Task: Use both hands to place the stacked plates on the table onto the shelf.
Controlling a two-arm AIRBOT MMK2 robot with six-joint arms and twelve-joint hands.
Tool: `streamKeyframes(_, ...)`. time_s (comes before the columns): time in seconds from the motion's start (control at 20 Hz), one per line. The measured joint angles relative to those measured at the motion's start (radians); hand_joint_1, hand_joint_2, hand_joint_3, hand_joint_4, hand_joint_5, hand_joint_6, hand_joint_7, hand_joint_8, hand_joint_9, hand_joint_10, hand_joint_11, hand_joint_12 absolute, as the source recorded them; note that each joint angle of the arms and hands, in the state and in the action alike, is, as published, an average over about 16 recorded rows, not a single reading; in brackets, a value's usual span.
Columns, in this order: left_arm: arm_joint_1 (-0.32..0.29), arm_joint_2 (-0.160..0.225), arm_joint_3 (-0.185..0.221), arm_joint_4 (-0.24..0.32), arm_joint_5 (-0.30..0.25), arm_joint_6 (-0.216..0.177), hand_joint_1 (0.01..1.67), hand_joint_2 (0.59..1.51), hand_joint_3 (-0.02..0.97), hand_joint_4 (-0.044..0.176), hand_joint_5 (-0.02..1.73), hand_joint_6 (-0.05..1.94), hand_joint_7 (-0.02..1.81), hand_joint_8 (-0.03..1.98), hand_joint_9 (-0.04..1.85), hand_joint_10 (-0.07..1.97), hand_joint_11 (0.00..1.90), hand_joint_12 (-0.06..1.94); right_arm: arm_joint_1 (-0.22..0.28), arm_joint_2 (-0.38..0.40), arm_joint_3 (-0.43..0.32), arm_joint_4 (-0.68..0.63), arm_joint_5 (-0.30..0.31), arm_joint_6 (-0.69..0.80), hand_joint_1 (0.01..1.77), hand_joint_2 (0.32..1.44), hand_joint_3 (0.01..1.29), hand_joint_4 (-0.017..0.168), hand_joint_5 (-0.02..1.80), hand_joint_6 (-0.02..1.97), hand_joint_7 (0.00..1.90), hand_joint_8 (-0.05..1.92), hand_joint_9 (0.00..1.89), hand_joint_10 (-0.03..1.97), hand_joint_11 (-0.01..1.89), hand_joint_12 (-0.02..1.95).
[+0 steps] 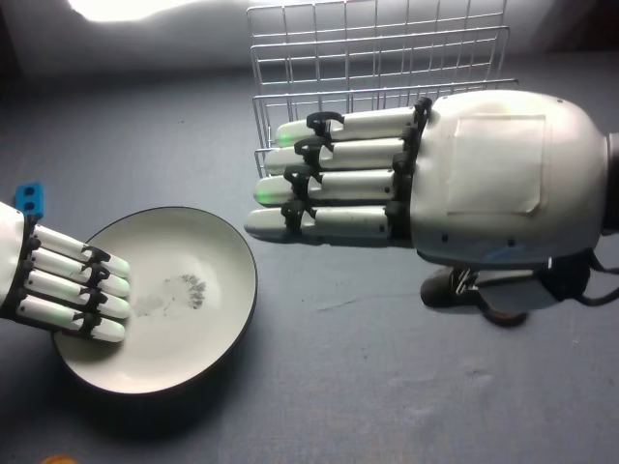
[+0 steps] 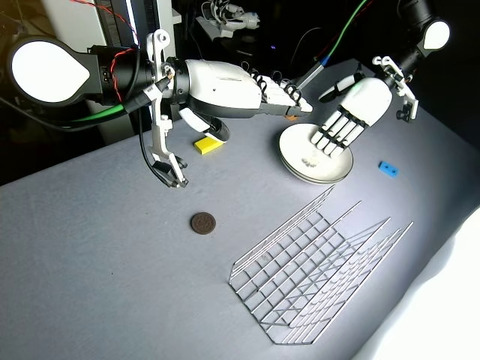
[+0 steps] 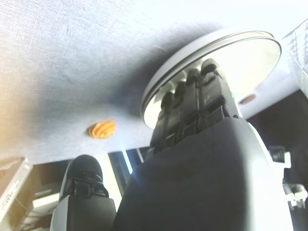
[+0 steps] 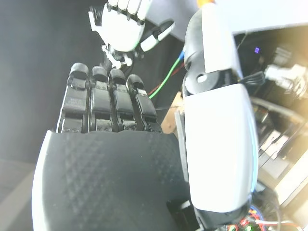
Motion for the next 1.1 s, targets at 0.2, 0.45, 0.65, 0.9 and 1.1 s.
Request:
streamKeyframes(0.2,0.002,-0.006,-0.009,-0.006,0.000,-0.001,0.02,1.115,0.013,-0.001,0.01,0.00,-0.01,-0.01,0.01,0.00,0.02,-0.01,0.004,-0.024,0.013,0.001,-0.017,-0.025,1.16,1.00,0.01,0.000,0.02,0.02,0.02,0.01,0.02,0.01,0.02,0.01)
streamKeyframes(0.45,-0.013,-0.014,-0.037,-0.010,0.007,-0.014,0.02,1.115,0.014,0.000,0.01,0.00,-0.01,-0.02,0.00,0.01,0.02,-0.01,0.005,-0.059,0.035,0.004,-0.037,-0.049,1.17,1.00,0.01,0.000,0.02,0.02,0.02,0.01,0.02,0.01,0.03,0.01)
streamKeyframes(0.65,-0.037,-0.021,-0.068,-0.008,0.021,-0.036,0.02,1.116,0.014,0.000,0.01,0.00,-0.01,-0.02,0.01,0.01,0.01,-0.01,0.000,-0.099,0.062,0.029,-0.057,-0.088,1.16,1.00,0.01,0.000,0.02,0.02,0.02,0.01,0.02,0.01,0.03,0.04)
streamKeyframes(0.9,-0.072,-0.027,-0.105,0.002,0.041,-0.070,0.02,1.117,0.014,0.002,0.01,0.00,-0.01,-0.02,0.01,0.01,0.01,-0.01,-0.016,-0.153,0.095,0.079,-0.085,-0.176,1.16,1.00,0.01,0.000,0.02,0.02,0.02,0.01,0.02,0.01,0.02,0.12)
streamKeyframes(1.1,-0.097,-0.028,-0.128,0.012,0.056,-0.096,0.02,1.118,0.014,0.004,0.01,0.01,-0.01,-0.02,0.02,0.01,0.01,-0.01,-0.036,-0.204,0.122,0.126,-0.102,-0.261,1.14,1.01,0.01,0.000,0.03,0.02,0.02,0.01,0.02,0.01,0.02,0.21)
